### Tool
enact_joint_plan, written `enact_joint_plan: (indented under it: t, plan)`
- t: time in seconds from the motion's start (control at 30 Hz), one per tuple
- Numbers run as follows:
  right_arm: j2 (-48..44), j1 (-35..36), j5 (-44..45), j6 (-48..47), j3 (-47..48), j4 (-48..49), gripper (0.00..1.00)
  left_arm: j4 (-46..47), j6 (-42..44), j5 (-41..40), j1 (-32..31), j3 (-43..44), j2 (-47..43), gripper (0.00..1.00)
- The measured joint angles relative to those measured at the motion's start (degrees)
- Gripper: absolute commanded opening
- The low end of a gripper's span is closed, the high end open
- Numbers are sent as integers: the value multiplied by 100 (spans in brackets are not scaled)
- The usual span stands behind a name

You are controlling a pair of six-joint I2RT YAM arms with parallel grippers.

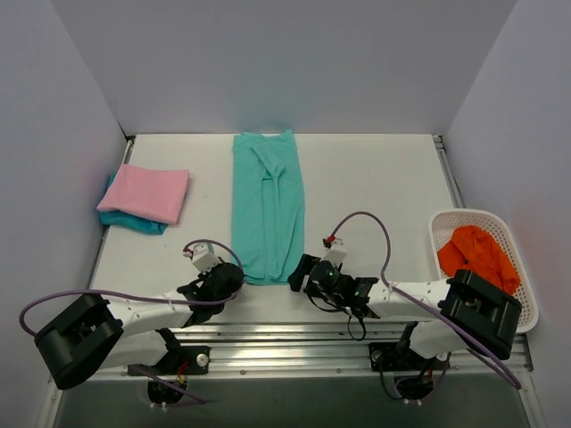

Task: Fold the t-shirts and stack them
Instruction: Fold the tshirt

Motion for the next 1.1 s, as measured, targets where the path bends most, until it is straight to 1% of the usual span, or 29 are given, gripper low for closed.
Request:
enact_joint_plan:
  t: [0.03,0.07,0.13,0.2,0.27,0.33,0.4,0.47,0.67,0.77,0.97,1.1]
  plan:
    - [94,13,13,17,9,136,63,0,0,4,0,-4,-9,2]
    - [210,17,39,46,17,284,56,4,-2,9,2,-24,-31,2]
    - [385,35,66,98,44,472,50,-2,0,15,7,-68,-103,2]
    - [522,50,79,120,66,605,26,-26,2,24,9,-114,-190,2]
    - [638,55,81,177,68,603,16,-68,2,26,11,-144,-258,2]
    - [664,57,101,219,76,560,14,-107,7,28,17,-155,-304,2]
    - [664,59,122,232,90,503,7,-120,11,28,31,-170,-332,2]
    - [662,83,166,254,107,407,2,-138,20,28,35,-175,-354,2]
    - [514,201,291,280,118,76,0,-234,155,81,35,-175,-442,2]
    - [332,337,358,302,118,-214,0,-466,251,216,24,-175,-656,2]
    - [-450,833,634,470,118,-994,0,-1482,328,514,-310,-140,-1720,2]
    - [-929,1056,828,562,236,-1587,0,-2273,466,678,-538,94,-2402,2]
